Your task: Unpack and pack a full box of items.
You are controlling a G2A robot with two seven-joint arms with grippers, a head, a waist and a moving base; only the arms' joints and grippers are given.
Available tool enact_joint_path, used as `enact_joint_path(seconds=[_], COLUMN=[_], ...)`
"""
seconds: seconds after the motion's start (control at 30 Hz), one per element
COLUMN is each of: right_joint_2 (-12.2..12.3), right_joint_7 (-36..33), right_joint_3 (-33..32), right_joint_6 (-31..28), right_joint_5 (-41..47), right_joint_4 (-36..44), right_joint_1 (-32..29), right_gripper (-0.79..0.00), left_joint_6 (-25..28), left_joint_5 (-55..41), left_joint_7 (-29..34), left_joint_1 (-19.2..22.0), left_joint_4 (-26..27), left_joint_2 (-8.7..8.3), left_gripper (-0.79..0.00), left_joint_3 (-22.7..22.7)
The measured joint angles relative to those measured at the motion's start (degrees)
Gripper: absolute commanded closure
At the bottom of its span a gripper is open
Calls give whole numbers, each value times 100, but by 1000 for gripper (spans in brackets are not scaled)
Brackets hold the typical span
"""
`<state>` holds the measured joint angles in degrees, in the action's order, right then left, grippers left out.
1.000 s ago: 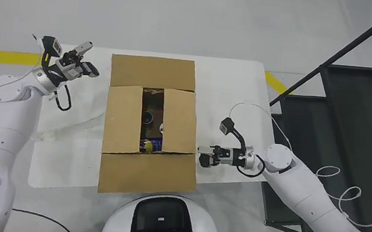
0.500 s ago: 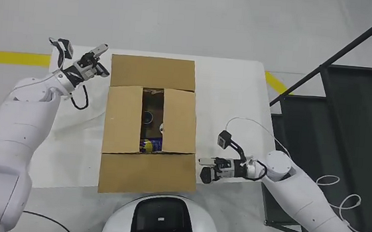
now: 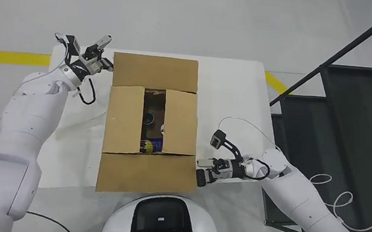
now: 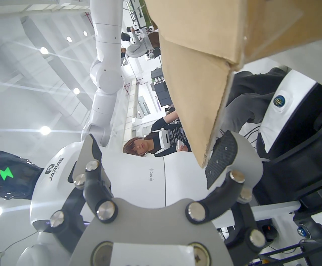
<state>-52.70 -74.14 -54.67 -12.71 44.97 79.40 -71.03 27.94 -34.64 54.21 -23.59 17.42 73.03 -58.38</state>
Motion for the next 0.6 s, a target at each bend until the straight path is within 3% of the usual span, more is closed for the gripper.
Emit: enact_joint_path(seconds=[0.33,0.6], right_joint_2=[-95,-208], right_joint_7=[-259,164], right_joint_3=[-127,-175], right_joint_6=[-276,-555], right_joint_5=[595,641], right_joint_4=[16,-27], right_joint_1=[71,248], right_gripper=[-785,-785], left_joint_6=[-58,-313], left_joint_5=[-644,-764], left_joint_7=[1705,2534], left_joint_1=[-14,-189], left_joint_4=[-42,357], left_joint_2=[-110,-283], left_gripper=[-785,-785], left_joint_3=[-385,-616])
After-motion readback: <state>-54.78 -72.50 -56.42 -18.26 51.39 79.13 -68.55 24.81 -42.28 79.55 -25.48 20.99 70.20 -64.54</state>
